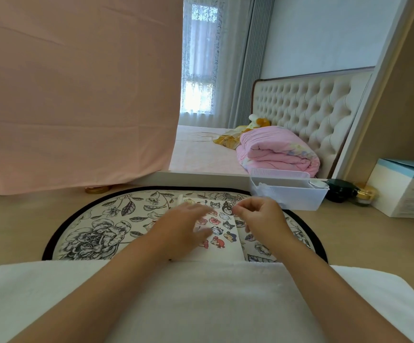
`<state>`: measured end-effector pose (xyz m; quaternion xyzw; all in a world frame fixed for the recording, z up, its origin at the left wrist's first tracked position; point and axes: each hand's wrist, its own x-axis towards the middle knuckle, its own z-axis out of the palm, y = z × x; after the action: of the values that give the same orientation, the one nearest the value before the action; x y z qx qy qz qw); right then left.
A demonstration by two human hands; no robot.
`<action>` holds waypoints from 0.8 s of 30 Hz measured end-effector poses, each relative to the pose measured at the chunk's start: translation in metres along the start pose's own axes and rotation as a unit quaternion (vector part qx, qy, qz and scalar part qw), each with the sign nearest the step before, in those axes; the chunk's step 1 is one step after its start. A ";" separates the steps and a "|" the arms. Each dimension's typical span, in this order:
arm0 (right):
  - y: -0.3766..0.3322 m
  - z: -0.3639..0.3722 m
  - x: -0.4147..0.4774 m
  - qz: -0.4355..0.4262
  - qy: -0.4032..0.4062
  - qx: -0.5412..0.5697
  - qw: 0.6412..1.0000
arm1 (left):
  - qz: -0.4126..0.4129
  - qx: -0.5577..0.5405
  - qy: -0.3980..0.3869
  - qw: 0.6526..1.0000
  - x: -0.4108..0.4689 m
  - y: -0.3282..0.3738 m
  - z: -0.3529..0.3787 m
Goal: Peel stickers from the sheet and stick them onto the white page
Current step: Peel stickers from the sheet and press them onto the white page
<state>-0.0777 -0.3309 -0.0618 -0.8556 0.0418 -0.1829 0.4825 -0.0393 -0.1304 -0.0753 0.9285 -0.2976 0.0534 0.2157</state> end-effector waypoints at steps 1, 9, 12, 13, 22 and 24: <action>0.002 -0.002 -0.001 0.026 -0.021 0.011 0.999 | 0.009 0.060 -0.042 0.997 0.000 -0.001 0.004; 0.008 -0.008 -0.004 0.154 -0.148 0.018 0.977 | -0.031 0.137 -0.090 0.986 0.010 -0.017 0.012; 0.002 -0.009 -0.007 0.173 -0.195 0.002 0.965 | -0.028 0.134 -0.074 0.988 0.011 -0.018 0.015; 0.000 -0.010 -0.008 0.176 -0.205 -0.022 0.963 | -0.024 0.131 -0.067 0.989 0.011 -0.018 0.016; 0.005 -0.004 -0.017 0.206 -0.152 -0.075 0.964 | 0.052 0.074 0.019 0.996 0.002 -0.020 0.023; 0.005 -0.004 -0.018 0.204 -0.144 -0.081 0.965 | 0.051 0.075 0.021 0.996 0.000 -0.020 0.025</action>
<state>-0.0956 -0.3329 -0.0693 -0.8827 0.1598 0.0486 0.4393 -0.0282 -0.1268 -0.1053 0.9243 -0.3351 0.1065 0.1483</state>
